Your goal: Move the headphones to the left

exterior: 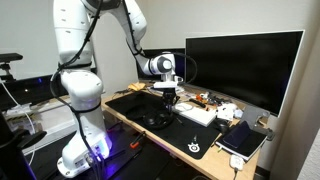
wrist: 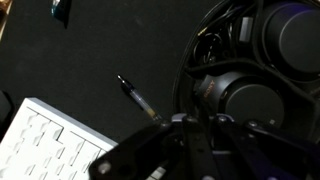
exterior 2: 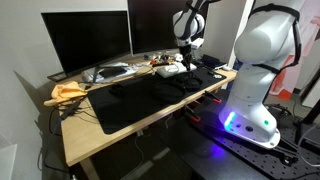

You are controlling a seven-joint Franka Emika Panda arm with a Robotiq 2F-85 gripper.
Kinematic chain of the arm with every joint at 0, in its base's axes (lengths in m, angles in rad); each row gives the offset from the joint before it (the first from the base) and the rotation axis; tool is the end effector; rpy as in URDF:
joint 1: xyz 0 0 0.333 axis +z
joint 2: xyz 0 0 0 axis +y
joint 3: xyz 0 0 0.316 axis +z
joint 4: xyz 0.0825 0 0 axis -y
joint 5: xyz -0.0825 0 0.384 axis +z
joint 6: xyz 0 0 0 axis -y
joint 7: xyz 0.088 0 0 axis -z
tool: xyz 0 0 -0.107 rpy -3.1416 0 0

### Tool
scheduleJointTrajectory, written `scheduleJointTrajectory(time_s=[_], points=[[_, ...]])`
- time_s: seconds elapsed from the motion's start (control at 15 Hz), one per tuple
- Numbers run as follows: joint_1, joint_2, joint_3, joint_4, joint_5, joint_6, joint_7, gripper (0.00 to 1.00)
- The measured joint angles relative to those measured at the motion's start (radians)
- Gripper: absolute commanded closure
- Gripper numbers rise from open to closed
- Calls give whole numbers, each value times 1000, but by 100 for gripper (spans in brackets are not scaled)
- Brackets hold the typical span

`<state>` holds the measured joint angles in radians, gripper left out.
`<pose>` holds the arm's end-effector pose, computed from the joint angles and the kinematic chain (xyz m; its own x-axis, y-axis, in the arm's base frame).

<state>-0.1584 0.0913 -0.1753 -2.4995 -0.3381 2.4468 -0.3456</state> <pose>0.4286 -0.1502 0.2383 0.9385 0.2636 -0.2230 0.2948 -0.9479 0.1206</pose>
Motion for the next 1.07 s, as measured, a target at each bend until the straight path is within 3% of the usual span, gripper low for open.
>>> scheduleJointTrajectory(time_s=[0.07, 0.13, 0.6, 0.93, 1.0, 1.07], points=[[0, 4, 0, 4, 0, 0, 0, 80], [0, 9, 0, 8, 0, 0, 0, 77], [0, 53, 0, 47, 2, 0, 6, 81], [1, 94, 4, 75, 2, 0, 38, 70], [2, 100, 4, 79, 2, 0, 39, 71], [2, 103, 5, 81, 2, 0, 39, 66]])
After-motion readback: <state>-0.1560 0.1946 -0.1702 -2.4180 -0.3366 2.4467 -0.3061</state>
